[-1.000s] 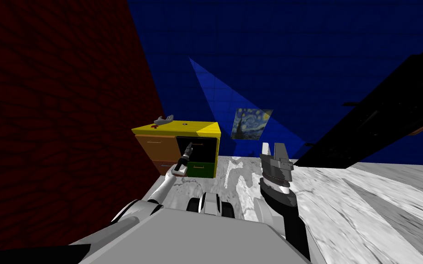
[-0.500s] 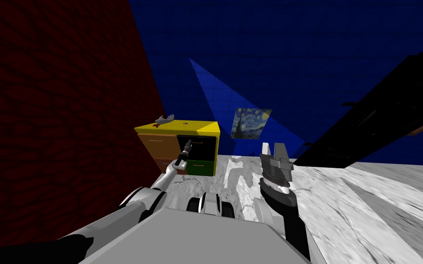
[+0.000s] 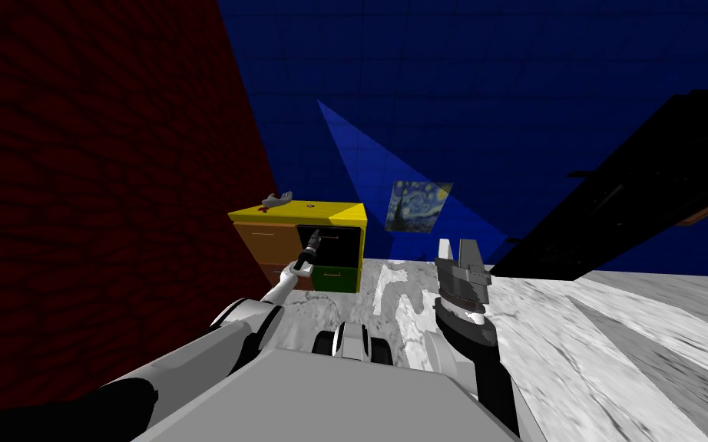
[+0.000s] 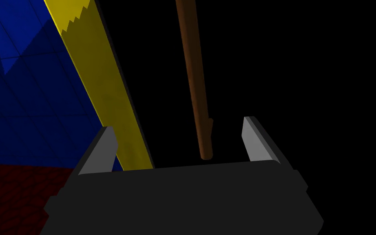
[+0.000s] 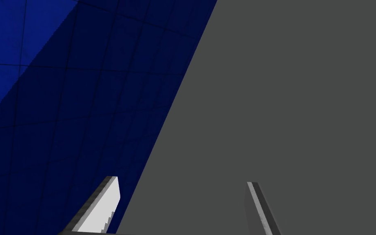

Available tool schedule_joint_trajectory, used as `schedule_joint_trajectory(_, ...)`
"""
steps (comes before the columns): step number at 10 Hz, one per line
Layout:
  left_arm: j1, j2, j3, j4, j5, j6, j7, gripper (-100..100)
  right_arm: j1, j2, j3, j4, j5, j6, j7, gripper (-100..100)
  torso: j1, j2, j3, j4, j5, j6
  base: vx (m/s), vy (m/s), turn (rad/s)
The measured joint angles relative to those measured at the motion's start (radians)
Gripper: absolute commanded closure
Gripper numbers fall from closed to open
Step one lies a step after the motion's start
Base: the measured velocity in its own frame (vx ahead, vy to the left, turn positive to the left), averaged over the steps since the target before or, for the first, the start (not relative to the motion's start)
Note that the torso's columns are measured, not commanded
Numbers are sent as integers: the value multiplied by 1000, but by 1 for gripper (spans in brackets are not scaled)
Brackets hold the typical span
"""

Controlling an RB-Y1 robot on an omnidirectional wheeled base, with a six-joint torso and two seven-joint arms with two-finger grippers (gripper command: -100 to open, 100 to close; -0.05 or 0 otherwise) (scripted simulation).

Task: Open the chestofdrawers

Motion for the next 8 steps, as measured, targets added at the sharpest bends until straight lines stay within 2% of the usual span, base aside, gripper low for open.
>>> schedule_joint_trajectory(2, -14, 3, -1, 54, 1, -9, 3, -100, 0, 0, 0, 0, 0, 0, 0, 0, 1, -2, -1, -1, 0, 0, 3, 1, 1)
schedule_joint_trajectory(4, -10, 1, 0, 67, 1, -4, 1, -100, 0, 0, 0, 0, 0, 0, 0, 0, 0, 0, 0, 0, 0, 0, 0, 0, 0)
schedule_joint_trajectory(5, -10, 1, 0, 69, 1, -5, 1, 100, 0, 0, 0, 0, 0, 0, 0, 0, 0, 1, 0, 0, 0, 0, 57, 30, -12)
schedule_joint_trajectory(6, 18, -15, -4, 50, -9, -5, -2, 100, 0, 0, 0, 0, 0, 0, 0, 0, 1, -2, -1, -1, 0, 0, 81, 39, -6)
schedule_joint_trajectory(7, 50, -22, -4, -4, -15, 2, -5, 100, 0, 0, 0, 0, 0, 0, 0, 0, 4, -8, -5, -8, 4, 0, 99, 46, 18)
schedule_joint_trajectory(8, 101, -41, -3, -80, -25, 33, -13, 100, 0, 0, 0, 0, 0, 0, 0, 0, 3, -13, -8, -10, 5, 4, 82, 50, -11)
